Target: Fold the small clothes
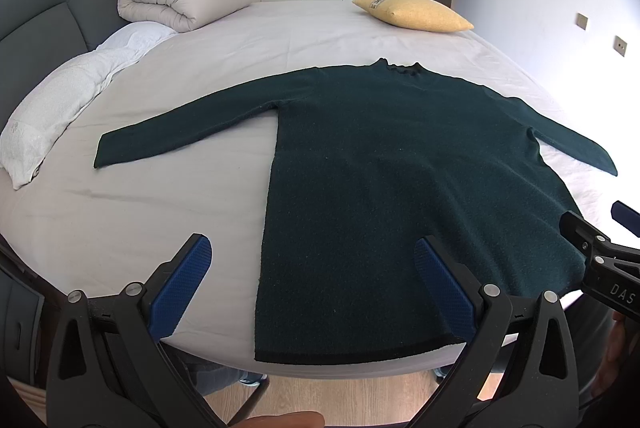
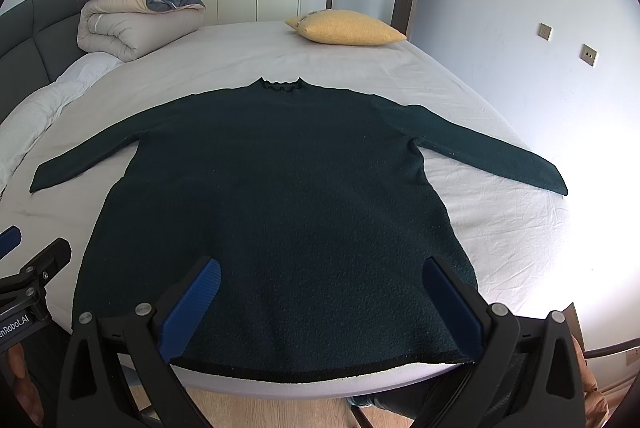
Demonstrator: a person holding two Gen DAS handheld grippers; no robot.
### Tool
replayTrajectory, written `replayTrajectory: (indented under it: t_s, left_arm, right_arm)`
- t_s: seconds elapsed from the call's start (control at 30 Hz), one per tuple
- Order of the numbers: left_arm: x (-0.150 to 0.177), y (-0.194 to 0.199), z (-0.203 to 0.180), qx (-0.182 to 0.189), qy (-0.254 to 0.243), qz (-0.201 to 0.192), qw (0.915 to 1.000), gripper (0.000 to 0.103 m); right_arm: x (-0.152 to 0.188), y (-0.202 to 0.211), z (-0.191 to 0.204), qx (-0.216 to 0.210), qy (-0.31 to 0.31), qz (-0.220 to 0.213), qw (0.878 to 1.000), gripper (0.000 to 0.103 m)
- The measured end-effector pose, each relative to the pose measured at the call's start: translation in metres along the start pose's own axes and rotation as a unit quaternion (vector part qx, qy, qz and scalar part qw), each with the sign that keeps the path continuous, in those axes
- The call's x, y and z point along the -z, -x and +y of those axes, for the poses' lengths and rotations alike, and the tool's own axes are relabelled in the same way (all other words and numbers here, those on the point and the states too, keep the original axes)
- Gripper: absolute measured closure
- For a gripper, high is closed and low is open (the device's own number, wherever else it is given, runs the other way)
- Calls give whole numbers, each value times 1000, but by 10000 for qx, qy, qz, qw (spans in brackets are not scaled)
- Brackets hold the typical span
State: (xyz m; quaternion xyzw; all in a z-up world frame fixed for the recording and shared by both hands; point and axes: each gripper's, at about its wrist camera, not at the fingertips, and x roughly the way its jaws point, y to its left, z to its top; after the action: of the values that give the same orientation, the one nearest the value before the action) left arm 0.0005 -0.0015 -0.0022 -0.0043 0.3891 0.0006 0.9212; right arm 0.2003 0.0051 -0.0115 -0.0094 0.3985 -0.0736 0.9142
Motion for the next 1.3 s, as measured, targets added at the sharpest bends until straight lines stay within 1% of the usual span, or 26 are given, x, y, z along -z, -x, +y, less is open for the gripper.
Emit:
replayTrajectory:
  t_s: [0.07,0.73,0.8,1.3]
  left_arm:
    - [0,0,0,-1,1,2,10000,0]
    - [0,0,-1,-6,0,12,10000,0]
    - [7,-4,6,-12,9,20,10000,0]
    - [9,-4,8,-8,11,33,10000,0]
  right_arm:
    - [5,-4,0,3,-3,2,10000,0]
    - [7,-5,1,12,10,21,10000,0]
    - [6,-5,1,9,8,19,10000,0]
    - [14,-12,0,14,20,42,10000,0]
